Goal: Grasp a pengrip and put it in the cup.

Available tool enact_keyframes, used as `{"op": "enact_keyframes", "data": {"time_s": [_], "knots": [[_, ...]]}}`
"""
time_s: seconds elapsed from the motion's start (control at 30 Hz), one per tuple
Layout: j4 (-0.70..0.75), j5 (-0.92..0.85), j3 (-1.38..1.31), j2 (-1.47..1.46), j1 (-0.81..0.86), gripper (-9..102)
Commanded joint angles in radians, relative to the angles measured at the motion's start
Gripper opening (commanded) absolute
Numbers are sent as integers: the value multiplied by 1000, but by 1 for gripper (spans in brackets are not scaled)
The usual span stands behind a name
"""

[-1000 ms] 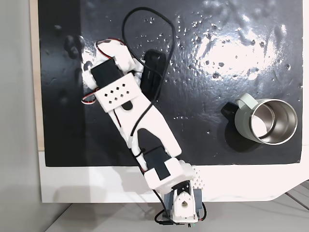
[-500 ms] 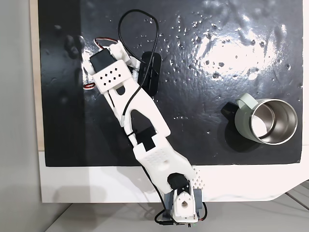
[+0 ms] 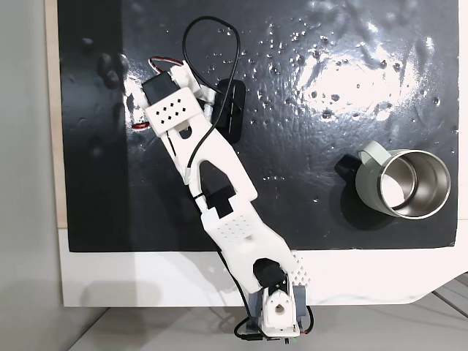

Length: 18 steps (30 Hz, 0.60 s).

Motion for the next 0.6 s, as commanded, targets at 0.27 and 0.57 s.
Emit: {"op": "enact_keyframes", "data": {"time_s": [0.27,0.57], "knots": [[-28,-3,-98,132,89,0],[-23,-74,-207,383,92,0]]}}
